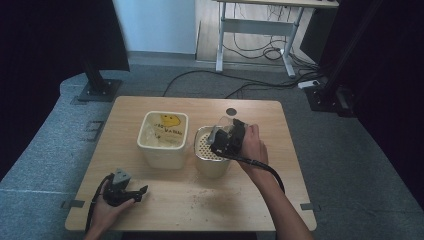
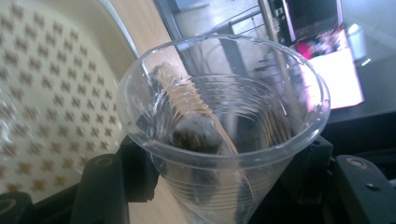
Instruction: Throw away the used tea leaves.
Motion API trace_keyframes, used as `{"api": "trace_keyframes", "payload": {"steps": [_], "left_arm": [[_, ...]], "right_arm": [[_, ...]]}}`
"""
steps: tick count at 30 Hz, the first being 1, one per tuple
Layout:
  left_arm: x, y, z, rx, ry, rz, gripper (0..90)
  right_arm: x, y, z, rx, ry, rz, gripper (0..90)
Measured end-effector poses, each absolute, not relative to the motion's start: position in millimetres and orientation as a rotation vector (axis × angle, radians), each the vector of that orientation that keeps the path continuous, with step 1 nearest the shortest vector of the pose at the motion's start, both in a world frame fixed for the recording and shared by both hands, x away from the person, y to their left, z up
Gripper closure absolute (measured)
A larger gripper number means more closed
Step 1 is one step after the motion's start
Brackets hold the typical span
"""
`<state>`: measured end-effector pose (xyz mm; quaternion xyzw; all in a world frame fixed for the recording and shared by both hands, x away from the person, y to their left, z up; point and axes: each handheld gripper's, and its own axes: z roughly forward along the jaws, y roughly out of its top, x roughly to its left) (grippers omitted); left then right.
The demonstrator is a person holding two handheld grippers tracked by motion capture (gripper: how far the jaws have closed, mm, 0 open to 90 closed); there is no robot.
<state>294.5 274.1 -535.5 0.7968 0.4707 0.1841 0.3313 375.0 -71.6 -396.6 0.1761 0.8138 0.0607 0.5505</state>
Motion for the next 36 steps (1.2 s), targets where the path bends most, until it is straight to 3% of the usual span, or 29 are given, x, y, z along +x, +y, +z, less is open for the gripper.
{"api": "trace_keyframes", "payload": {"steps": [10,21,36], "left_arm": [[295,275,-535,2.081,1.235,0.48,19.2],[295,275,-535,2.08,1.237,0.481,19.1],[295,275,-536,2.085,1.236,0.481,19.2]], "right_arm": [[373,-45,-421,-0.024,1.768,-0.304,39.4],[375,-41,-427,-0.181,1.632,-0.439,38.8],[377,-64,-408,0.279,1.928,0.113,38.9]]}}
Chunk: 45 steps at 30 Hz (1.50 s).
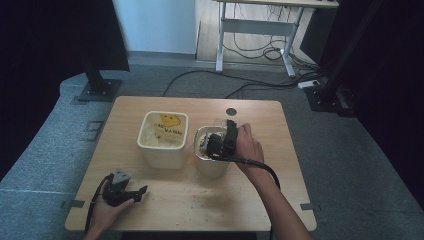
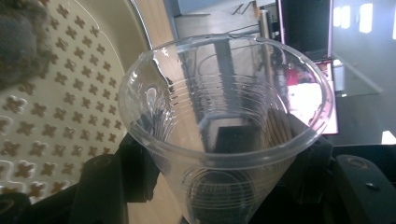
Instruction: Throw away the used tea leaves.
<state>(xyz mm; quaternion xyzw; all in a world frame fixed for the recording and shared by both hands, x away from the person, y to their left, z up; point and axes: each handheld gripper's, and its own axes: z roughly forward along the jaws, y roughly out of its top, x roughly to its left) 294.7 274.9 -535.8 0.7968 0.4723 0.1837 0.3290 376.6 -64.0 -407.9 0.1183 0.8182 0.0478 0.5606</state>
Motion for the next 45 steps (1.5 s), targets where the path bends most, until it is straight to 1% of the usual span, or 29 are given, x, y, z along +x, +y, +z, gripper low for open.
{"api": "trace_keyframes", "payload": {"steps": [4,5,7,9,10,11,13,14,19,22,24,30,41,45], "left_arm": [[295,274,-536,2.086,1.235,0.48,19.1],[294,274,-536,2.085,1.236,0.48,19.2],[294,274,-536,2.084,1.237,0.48,19.1],[294,274,-536,2.085,1.237,0.479,19.2],[294,274,-536,2.085,1.237,0.479,19.2],[295,274,-536,2.086,1.237,0.478,19.2],[295,274,-536,2.086,1.237,0.478,19.1],[295,274,-536,2.086,1.238,0.477,19.2],[295,274,-537,2.086,1.237,0.477,19.2],[295,274,-537,2.088,1.236,0.475,19.2],[295,273,-537,2.088,1.236,0.475,19.2],[295,273,-537,2.09,1.236,0.471,19.1],[294,275,-538,2.095,1.235,0.468,19.3],[295,275,-538,2.093,1.237,0.467,19.3]], "right_arm": [[376,-71,-406,0.365,1.966,0.225,38.8],[375,-74,-404,0.444,1.981,0.317,38.8],[375,-76,-403,0.473,1.989,0.356,38.8],[375,-83,-399,0.556,2.007,0.469,38.8],[375,-83,-399,0.556,2.007,0.469,38.8],[376,-88,-396,0.628,2.007,0.558,38.7],[376,-90,-395,0.656,2.005,0.593,38.7],[377,-98,-389,0.74,1.999,0.704,38.7],[377,-111,-379,0.838,2.005,0.89,38.6],[377,-114,-376,0.853,2.002,0.925,38.5],[377,-117,-373,0.887,2.004,1.012,38.2],[377,-118,-373,0.909,1.995,1.072,37.8],[381,-111,-372,0.915,1.986,1.148,37.1],[382,-106,-369,0.924,1.968,1.231,37.1]]}}
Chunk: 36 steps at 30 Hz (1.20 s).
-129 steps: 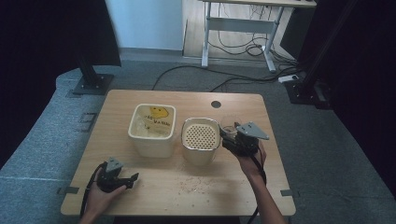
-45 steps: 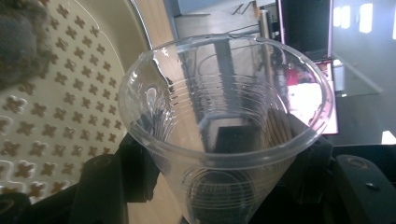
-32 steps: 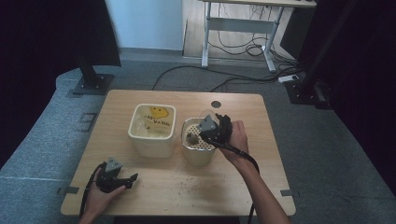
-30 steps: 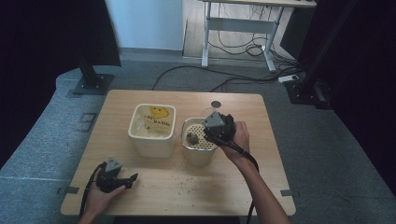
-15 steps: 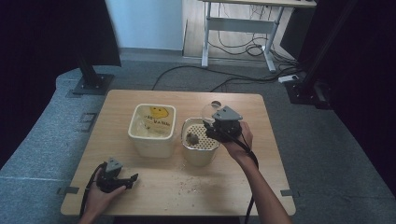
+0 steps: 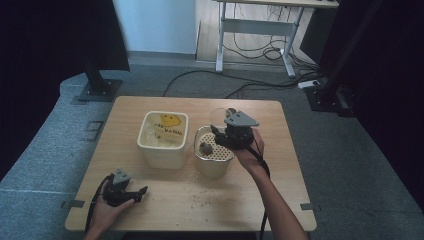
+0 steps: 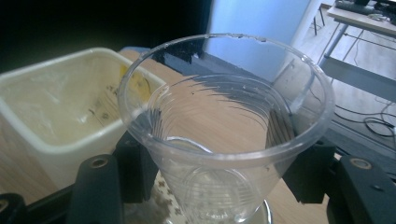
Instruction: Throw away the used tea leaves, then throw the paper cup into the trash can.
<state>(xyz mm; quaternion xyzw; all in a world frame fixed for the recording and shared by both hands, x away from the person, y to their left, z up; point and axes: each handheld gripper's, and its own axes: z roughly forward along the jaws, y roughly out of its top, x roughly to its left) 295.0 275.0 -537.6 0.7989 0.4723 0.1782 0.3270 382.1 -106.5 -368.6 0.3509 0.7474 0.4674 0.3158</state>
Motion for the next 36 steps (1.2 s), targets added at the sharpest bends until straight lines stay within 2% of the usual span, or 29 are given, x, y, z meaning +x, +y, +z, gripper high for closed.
{"api": "trace_keyframes", "payload": {"steps": [23,36], "left_arm": [[294,275,-537,2.097,1.232,0.469,19.3],[293,276,-536,2.095,1.229,0.465,19.3]], "right_arm": [[387,-69,-367,0.904,1.992,1.342,36.7],[400,-31,-377,0.896,2.042,1.392,36.5]]}}
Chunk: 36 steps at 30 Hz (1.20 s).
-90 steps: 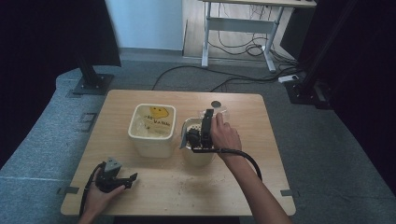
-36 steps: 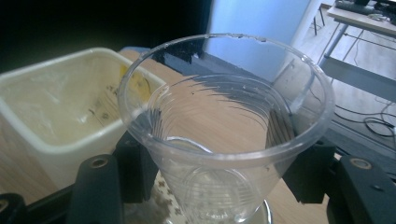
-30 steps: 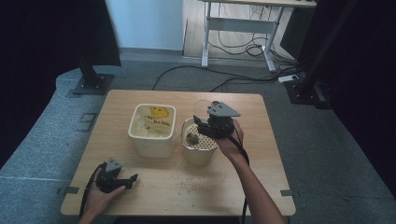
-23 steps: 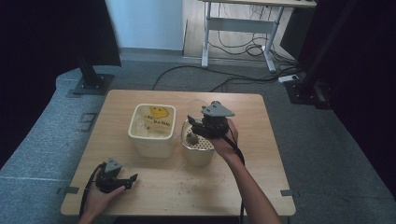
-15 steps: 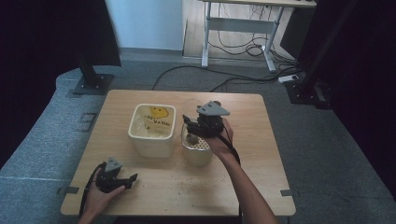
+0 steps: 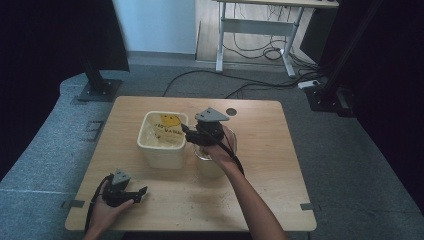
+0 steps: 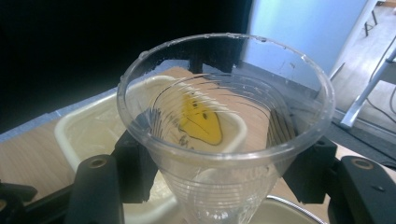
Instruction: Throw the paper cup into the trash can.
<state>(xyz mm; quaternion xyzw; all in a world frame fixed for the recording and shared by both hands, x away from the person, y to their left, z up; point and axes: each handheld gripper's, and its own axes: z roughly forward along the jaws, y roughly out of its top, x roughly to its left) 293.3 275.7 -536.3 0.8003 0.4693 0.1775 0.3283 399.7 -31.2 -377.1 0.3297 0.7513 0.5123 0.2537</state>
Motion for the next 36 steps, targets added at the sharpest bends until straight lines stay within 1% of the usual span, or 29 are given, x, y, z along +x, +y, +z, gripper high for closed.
{"api": "trace_keyframes", "payload": {"steps": [15,24,26,28,29,30,32,36], "left_arm": [[292,275,-536,2.098,1.227,0.464,19.4],[292,278,-535,2.089,1.232,0.464,19.4],[292,279,-535,2.089,1.234,0.466,19.4],[292,280,-536,2.091,1.237,0.457,19.5],[293,280,-536,2.094,1.24,0.455,19.4],[293,281,-536,2.096,1.241,0.454,19.5],[293,281,-536,2.095,1.241,0.451,19.5],[293,280,-536,2.099,1.238,0.451,19.5]], "right_arm": [[406,-15,-381,0.888,2.071,1.399,36.2],[419,14,-379,0.859,2.117,1.416,35.7],[423,23,-378,0.85,2.128,1.423,33.4],[429,33,-378,0.859,2.152,1.435,24.6],[432,37,-378,0.877,2.183,1.432,17.1],[436,41,-378,0.903,2.24,1.422,13.6],[436,45,-378,0.891,2.257,1.396,12.9],[429,38,-374,0.88,2.237,1.408,12.5]]}}
